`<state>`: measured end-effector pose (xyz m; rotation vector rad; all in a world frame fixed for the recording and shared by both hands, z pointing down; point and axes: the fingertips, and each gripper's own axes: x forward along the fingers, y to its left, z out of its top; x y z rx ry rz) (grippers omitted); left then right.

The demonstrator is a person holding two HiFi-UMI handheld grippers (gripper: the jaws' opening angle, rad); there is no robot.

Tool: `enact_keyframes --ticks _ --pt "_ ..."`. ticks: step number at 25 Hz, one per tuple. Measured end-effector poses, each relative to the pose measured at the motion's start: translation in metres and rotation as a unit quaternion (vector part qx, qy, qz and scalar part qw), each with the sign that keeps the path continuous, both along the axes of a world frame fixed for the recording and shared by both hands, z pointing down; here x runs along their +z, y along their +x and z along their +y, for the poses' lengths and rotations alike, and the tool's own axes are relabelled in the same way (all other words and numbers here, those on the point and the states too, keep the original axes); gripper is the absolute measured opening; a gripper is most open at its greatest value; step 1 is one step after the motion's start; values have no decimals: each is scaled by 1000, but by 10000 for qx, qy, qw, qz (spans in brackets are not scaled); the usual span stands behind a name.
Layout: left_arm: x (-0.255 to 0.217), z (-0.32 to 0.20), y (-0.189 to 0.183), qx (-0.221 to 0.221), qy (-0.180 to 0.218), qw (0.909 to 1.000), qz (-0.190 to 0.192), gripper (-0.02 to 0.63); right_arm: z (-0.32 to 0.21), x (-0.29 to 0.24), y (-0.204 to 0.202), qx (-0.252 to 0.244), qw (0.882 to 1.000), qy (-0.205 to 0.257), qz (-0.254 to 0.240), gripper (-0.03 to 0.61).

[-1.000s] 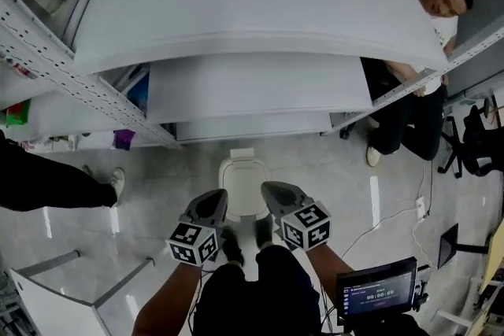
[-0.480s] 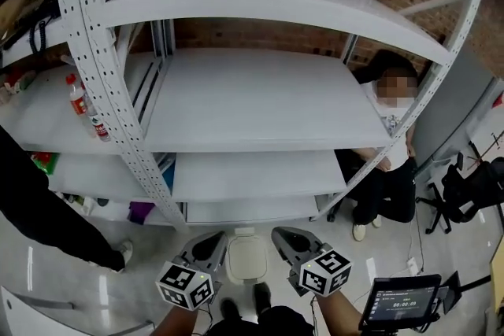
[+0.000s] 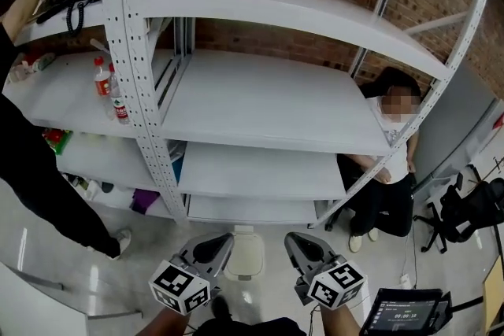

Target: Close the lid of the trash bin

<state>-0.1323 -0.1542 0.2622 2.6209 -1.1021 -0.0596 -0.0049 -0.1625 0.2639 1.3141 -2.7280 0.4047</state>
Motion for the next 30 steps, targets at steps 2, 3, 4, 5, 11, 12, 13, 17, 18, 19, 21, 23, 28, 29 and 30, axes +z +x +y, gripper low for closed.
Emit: enact_keyframes --ticks 2,3,4,5,11,12,13,17,18,19,21,23,28,29,30 --pt "-13 16 6 -60 145 9999 -21 -9 12 -10 4 -94 9998 141 -39 8" --pt "-20 25 11 -82 204 9998 -24 -9 19 -13 7 -144 9997 189 -77 8" --pt "-25 36 16 -102 249 9996 -42 -9 28 -15 11 -187 9995 210 -129 8" --pt "-28 48 23 -135 279 9995 -87 -9 39 -15 16 -223 9994 206 -177 8" --pt "-26 123 64 -617 203 9975 -289 -9 112 -12 60 -631 9972 354 -179 6" --pt "-25 134 70 -705 185 9968 -320 -9 122 -12 67 -696 9966 384 -199 8" --pt "-24 145 74 -798 154 9960 -360 -9 132 -12 75 -749 9962 383 -234 8" --pt "-20 188 87 -1014 -43 9937 -477 -9 167 -10 91 -821 9957 254 -333 8" --pt "-21 199 89 -1021 -46 9935 -503 -9 175 -12 92 -834 9956 262 -345 6" --pt "-23 209 91 -1020 -31 9934 -524 -9 184 -14 93 -843 9954 282 -349 8" --pt "-25 228 93 -1010 -19 9935 -523 -9 200 -17 93 -841 9953 325 -351 8" --pt "-26 247 94 -971 -26 9941 -485 -9 217 -19 90 -837 9952 365 -364 8" --pt "-26 303 80 -794 52 9962 -340 -9 272 -25 70 -725 9962 428 -240 8" --pt "-25 317 75 -766 64 9966 -301 -9 287 -25 66 -682 9966 413 -201 6" --pt "-25 331 67 -748 82 9968 -260 -9 302 -24 61 -632 9970 397 -183 8"
